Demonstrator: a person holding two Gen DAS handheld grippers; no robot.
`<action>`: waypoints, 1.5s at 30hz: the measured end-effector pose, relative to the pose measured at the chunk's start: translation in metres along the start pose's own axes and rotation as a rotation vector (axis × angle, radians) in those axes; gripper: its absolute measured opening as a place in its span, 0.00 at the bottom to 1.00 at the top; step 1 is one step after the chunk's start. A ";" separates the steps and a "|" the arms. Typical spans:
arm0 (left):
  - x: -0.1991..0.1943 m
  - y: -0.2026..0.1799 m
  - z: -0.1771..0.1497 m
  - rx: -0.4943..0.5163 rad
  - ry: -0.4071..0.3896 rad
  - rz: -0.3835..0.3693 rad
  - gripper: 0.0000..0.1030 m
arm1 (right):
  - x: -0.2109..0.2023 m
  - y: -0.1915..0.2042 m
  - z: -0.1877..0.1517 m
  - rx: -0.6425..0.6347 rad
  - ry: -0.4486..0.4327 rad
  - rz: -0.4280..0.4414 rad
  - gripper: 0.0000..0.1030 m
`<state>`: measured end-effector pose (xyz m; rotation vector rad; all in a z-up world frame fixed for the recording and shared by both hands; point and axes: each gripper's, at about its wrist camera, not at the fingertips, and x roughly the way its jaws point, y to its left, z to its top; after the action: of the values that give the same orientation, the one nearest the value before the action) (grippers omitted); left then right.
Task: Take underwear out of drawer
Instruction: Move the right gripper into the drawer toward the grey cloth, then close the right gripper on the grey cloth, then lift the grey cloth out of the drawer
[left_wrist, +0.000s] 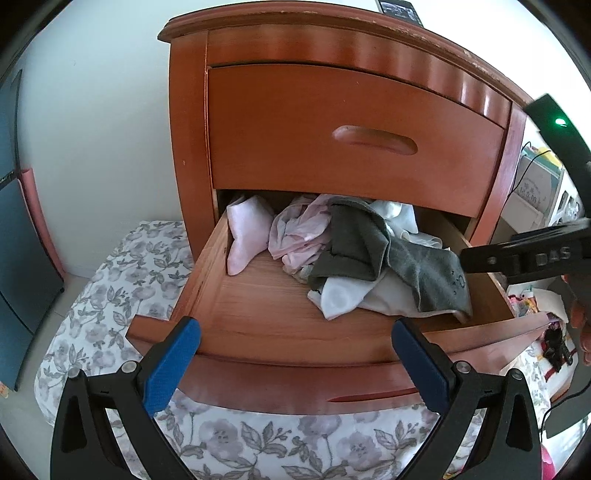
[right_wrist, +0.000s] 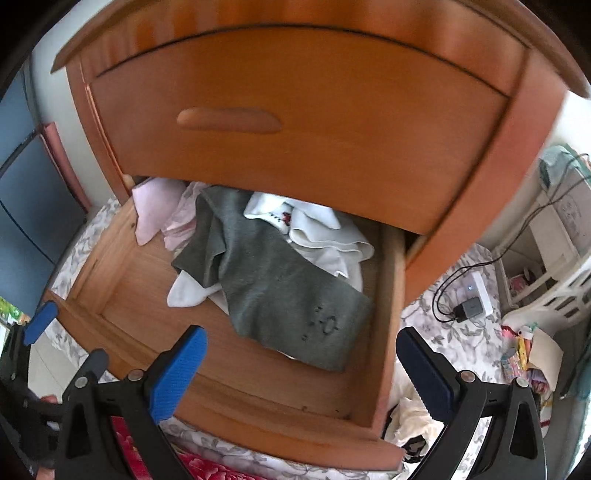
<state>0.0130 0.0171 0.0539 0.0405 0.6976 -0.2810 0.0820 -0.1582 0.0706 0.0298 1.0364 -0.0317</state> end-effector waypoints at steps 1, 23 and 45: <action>0.000 -0.001 0.000 0.005 0.001 0.003 1.00 | 0.006 0.003 0.002 -0.011 0.015 0.003 1.00; 0.003 -0.003 -0.003 0.035 0.011 0.034 1.00 | 0.087 -0.012 0.001 0.055 0.192 -0.031 0.78; 0.003 -0.004 -0.003 0.035 0.011 0.034 1.00 | 0.048 0.001 0.003 0.035 0.080 -0.042 0.12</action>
<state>0.0120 0.0133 0.0502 0.0876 0.7019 -0.2603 0.1085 -0.1575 0.0309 0.0415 1.1161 -0.0880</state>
